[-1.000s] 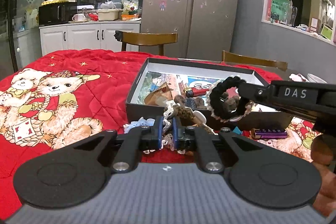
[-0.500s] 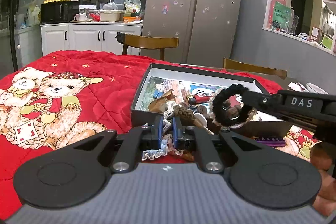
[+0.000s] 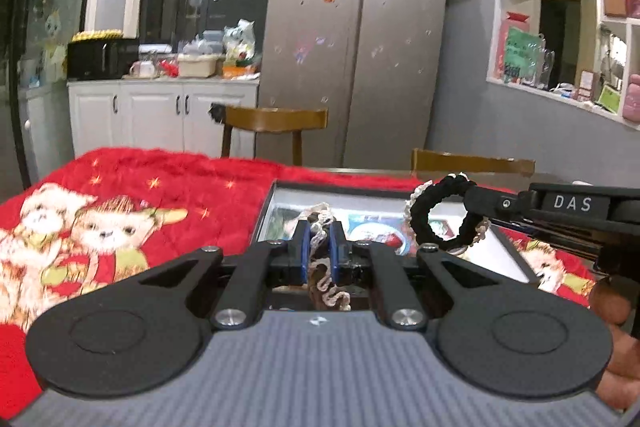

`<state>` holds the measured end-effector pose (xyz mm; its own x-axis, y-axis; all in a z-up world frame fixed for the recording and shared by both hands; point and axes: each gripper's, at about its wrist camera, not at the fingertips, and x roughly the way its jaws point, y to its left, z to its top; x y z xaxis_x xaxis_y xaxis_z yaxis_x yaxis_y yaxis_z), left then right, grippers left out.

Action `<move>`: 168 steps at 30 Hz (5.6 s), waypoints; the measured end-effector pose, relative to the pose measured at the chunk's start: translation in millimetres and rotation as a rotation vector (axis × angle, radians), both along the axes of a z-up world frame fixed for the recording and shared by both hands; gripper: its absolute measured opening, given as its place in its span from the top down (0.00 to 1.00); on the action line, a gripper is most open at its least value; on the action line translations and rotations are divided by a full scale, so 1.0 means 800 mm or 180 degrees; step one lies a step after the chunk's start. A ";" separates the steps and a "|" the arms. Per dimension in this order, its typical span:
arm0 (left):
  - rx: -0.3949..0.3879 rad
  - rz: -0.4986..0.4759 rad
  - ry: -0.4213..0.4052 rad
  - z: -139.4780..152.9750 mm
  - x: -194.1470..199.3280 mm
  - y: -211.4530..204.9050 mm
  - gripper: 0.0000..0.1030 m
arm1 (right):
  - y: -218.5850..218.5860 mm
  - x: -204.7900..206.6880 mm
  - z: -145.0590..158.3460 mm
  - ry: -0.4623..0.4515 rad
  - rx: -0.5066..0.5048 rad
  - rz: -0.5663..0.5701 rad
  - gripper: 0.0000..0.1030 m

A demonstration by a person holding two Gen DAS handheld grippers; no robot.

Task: Organize objects
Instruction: 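Carry both scrunchies over the black box with both tools, then lower into the box and open the left tool while the right opens too, then move the left tool to the brown paper packet while the right approaches the blue binder clip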

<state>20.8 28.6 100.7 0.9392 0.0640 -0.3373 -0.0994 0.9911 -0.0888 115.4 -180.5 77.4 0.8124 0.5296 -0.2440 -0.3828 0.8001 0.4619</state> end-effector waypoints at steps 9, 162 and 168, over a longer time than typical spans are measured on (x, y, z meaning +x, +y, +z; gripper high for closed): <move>-0.0171 -0.0117 -0.0128 0.041 0.027 0.005 0.88 | -0.023 0.033 0.032 0.0089 0.0225 0.0092 0.88; 0.0200 -0.0488 0.0192 -0.075 0.012 -0.018 0.19 | -0.019 -0.009 -0.052 0.0299 -0.0363 0.0617 0.27; 0.0382 -0.0566 0.0267 -0.092 0.021 -0.034 0.20 | -0.007 -0.001 -0.068 0.0436 -0.0504 0.0680 0.29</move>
<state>37.6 1.1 26.7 0.9083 -0.0557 -0.4146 0.0757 0.9966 0.0321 114.9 -186.0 23.3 0.6405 0.6316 -0.4369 -0.4929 0.7743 0.3968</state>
